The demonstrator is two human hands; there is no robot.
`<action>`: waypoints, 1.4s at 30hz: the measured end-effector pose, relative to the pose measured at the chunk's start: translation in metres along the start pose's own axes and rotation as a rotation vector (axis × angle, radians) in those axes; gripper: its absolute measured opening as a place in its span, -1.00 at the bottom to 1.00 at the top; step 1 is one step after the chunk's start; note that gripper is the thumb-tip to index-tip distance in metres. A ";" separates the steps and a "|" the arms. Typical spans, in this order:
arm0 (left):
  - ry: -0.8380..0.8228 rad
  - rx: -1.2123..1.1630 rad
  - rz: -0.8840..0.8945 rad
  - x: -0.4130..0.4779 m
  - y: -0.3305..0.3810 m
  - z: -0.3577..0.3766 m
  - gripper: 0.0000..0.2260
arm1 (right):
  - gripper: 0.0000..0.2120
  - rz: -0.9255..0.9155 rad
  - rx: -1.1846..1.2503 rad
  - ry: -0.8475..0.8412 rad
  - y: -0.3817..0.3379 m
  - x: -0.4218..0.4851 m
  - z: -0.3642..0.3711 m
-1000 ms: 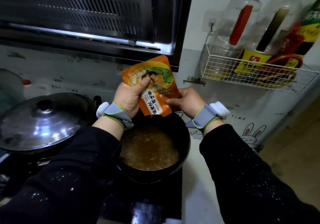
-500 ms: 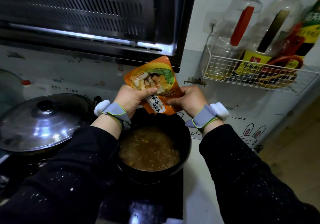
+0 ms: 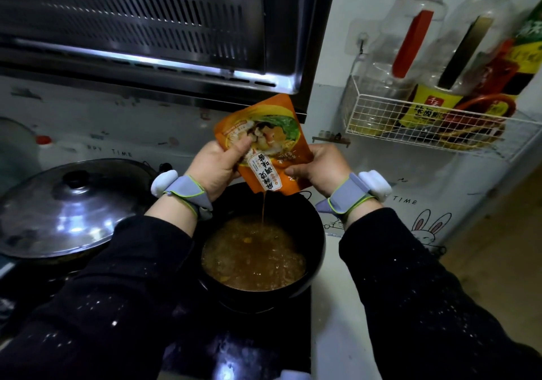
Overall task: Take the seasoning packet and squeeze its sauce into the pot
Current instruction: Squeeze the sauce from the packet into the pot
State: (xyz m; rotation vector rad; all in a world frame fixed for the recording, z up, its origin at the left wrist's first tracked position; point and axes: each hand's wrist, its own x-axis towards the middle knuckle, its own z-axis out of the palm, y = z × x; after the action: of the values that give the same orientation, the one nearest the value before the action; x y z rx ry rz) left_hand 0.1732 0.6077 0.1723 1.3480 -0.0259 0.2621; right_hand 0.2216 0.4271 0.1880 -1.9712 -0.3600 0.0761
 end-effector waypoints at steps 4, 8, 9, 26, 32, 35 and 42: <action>-0.033 0.002 0.047 0.000 0.002 -0.002 -0.80 | -0.71 -0.003 0.015 0.005 0.000 -0.002 0.000; -0.027 0.123 0.020 -0.003 -0.001 -0.003 -0.89 | -0.71 0.014 0.066 -0.006 -0.002 -0.002 0.000; -0.010 0.193 0.020 -0.003 -0.002 -0.004 -0.94 | -0.71 0.009 0.069 -0.009 -0.003 -0.002 0.000; 0.053 0.612 0.047 -0.001 0.002 -0.006 -0.60 | -0.73 -0.033 -0.026 0.004 0.006 0.003 0.003; 0.093 0.719 0.040 -0.002 0.002 -0.002 -0.49 | -0.72 -0.024 -0.044 0.010 0.005 0.004 0.004; 0.076 0.806 0.024 -0.002 0.005 -0.002 -0.55 | -0.76 -0.024 -0.077 0.023 0.005 0.005 0.005; 0.052 1.026 0.013 -0.002 0.007 0.001 -0.53 | -0.78 -0.044 -0.085 0.016 0.006 0.004 0.007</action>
State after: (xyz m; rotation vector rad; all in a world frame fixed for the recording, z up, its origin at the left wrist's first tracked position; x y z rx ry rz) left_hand 0.1699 0.6079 0.1793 2.3587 0.1649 0.3382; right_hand 0.2253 0.4319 0.1806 -2.0452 -0.4012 0.0172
